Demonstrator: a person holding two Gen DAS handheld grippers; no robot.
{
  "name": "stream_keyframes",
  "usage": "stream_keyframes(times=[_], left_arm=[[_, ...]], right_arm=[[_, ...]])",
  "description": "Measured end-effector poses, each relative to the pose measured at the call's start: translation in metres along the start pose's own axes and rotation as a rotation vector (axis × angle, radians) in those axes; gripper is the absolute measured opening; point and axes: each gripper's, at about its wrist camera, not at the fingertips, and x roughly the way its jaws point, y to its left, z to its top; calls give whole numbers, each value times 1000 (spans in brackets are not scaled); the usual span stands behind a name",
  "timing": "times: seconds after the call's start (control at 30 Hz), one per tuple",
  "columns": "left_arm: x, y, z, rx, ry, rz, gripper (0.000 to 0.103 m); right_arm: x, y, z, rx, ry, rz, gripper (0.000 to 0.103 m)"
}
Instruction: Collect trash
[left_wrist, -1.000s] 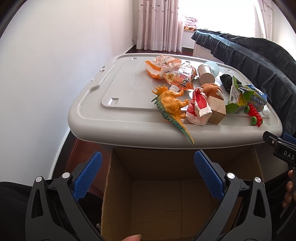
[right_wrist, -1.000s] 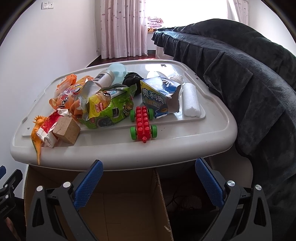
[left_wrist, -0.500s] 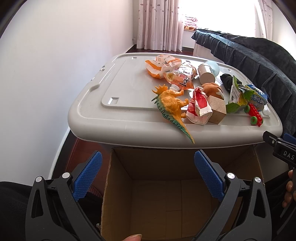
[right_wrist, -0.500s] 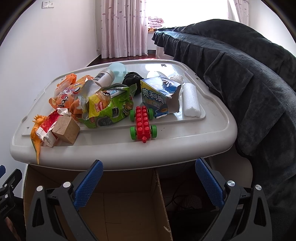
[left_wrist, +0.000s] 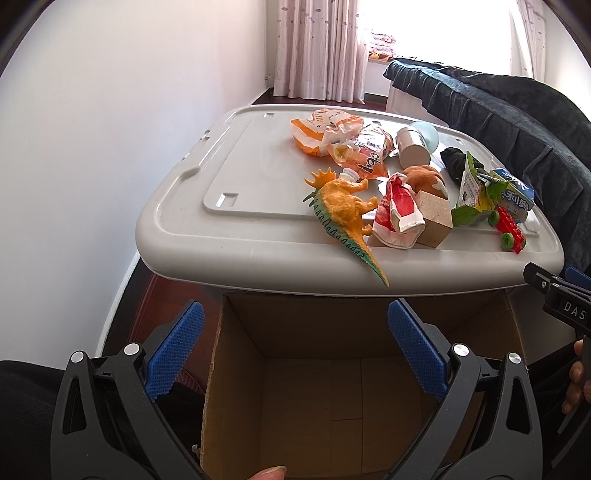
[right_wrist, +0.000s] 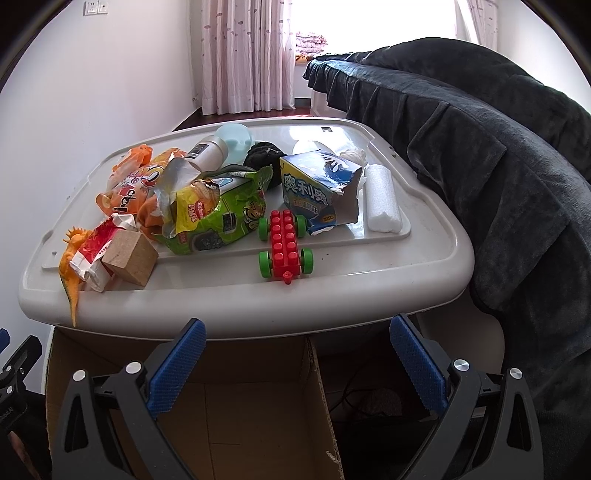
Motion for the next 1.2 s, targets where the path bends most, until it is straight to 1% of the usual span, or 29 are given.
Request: stream_keyframes(times=[0.33,0.43,0.6,0.67,0.73,0.83,0.9,0.97,1.07,1.1,1.2], left_arm=[[1,-1,0,6,3,8,97],[-2,-1,-1,16,-2,18,97],[-3,-1,-1,31,-6,36,97],[-3,0,-1,26,0,33,97],[-3,0,0,19,-1,30,97],[-2,1,1,10,3,28,97],[-2,1,0,10,8,29,97],[-1,1,0,13,11,37,97],[0,2,-1,22,17,49,97],[0,2,-1,23,20,51,97],[1,2,-2,19,28,44,97]], right_arm=[[1,0,0,0,4,6,98],[1,-3,7,-6,14,19,98],[-2,-24,41,-8,-25,73,98],[0,-31,57,-28,-53,74,98],[8,-36,76,-69,-74,76,98],[26,-42,95,-106,-74,74,98],[39,-45,104,-120,-67,68,97],[49,-47,107,-133,-53,70,91],[63,-41,106,-165,-26,87,84],[67,-38,105,-182,-19,88,83],[76,-28,104,-229,-16,91,76]])
